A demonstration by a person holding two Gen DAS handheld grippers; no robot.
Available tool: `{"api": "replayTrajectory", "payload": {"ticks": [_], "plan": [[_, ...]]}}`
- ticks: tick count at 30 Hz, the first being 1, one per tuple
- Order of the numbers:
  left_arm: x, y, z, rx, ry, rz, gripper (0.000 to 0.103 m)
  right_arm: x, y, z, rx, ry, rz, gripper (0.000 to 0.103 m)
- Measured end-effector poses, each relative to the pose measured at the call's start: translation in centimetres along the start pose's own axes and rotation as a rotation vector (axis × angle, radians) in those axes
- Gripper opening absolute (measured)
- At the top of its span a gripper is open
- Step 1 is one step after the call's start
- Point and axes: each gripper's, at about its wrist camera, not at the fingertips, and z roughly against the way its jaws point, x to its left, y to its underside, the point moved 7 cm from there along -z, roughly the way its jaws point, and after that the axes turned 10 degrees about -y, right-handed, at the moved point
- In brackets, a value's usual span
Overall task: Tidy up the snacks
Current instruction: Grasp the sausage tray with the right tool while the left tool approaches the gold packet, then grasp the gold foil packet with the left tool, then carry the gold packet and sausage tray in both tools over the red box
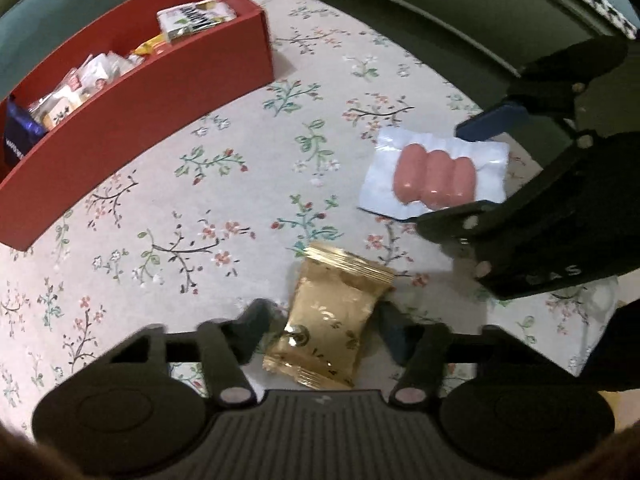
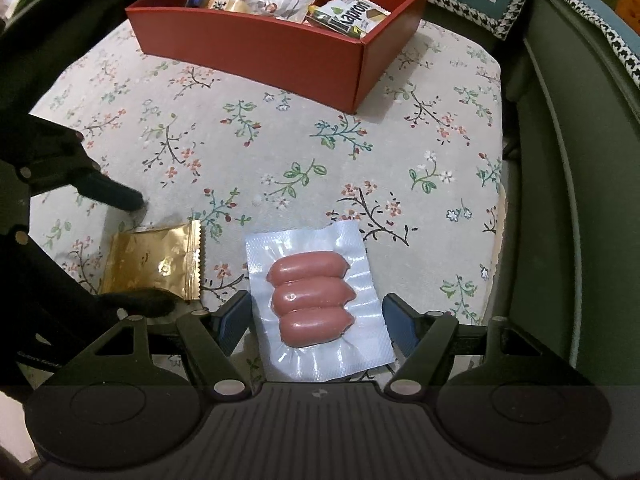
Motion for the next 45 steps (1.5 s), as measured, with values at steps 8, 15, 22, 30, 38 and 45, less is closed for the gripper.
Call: {"api": "replayTrajectory", "payload": {"ticks": [8,15,22,30,38,45], "plan": [[-0.3,1.2,0.5,-0.013,-0.02,0.063,0.084,0.7,-0.1,0.3,-0.013,0.007,0.011,0.077],[1.8,2.6,0.8,-0.03,-0.062,0.178,0.083,1.6,0.3,0.2,-0.012,0.022,0.029,0.077],[4.2,2.1,1.9,-0.096,-0.128,0.248,0.083,2.9,-0.9,0.7,-0.05,0.051,0.054,0.077],[6.4,1.5,2.9,-0.148,-0.164,0.316,0.084,4.2,-2.9,1.7,-0.118,0.082,0.064,0.076],[8.7,0.4,4.7,-0.22,-0.197,0.382,0.084,4.9,-5.5,3.8,-0.217,0.117,0.06,0.076],[11.0,-1.7,6.0,-0.286,-0.251,0.427,0.084,5.0,-8.1,4.7,-0.275,0.138,0.055,0.076]]}}
